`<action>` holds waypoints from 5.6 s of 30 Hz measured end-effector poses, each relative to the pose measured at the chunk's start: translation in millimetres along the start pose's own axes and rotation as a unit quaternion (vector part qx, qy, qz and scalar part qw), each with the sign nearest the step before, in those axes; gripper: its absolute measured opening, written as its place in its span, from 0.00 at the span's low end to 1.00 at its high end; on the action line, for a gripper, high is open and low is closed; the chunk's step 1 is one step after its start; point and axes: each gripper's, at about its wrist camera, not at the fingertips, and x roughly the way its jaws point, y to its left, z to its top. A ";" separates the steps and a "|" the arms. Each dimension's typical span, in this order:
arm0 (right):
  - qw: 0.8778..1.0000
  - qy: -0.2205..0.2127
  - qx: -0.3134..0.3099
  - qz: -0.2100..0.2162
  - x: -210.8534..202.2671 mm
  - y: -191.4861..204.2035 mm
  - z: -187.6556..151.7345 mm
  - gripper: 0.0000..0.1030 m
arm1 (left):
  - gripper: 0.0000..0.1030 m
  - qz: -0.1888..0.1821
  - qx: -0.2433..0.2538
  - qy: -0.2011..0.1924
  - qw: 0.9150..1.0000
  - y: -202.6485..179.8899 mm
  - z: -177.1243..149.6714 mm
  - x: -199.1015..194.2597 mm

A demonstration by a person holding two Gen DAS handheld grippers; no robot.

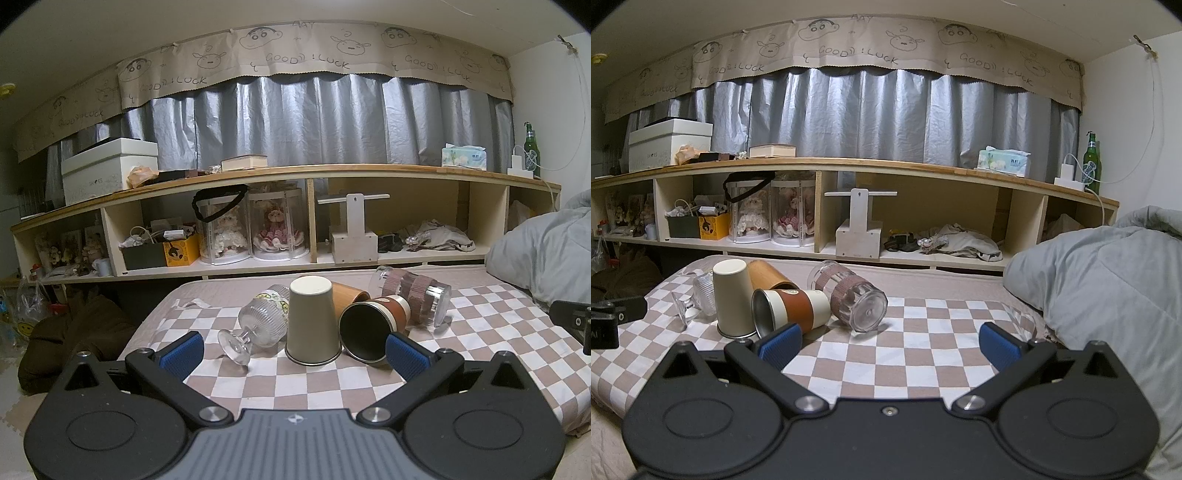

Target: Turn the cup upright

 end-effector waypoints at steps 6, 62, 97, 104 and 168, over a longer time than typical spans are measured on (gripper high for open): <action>1.000 0.000 0.001 0.000 0.2 -0.3 -0.1 1.00 | 1.00 0.000 -0.001 0.001 1.000 -2.7 -1.2 0.8; 1.000 0.010 0.010 0.000 18.8 -1.6 19.9 1.00 | 1.00 0.064 -0.008 -0.014 0.998 27.8 17.7 48.0; 0.990 0.066 0.124 0.007 195.4 -0.8 45.3 1.00 | 0.67 -0.036 0.106 0.086 0.990 61.6 -3.7 216.6; 0.991 0.065 0.113 0.007 205.9 -4.9 32.2 1.00 | 0.54 -0.080 0.168 0.134 0.973 54.7 -13.3 233.9; 0.975 0.057 0.136 0.167 108.3 9.1 40.9 1.00 | 0.21 -0.137 0.319 0.221 0.911 -23.9 -63.1 107.5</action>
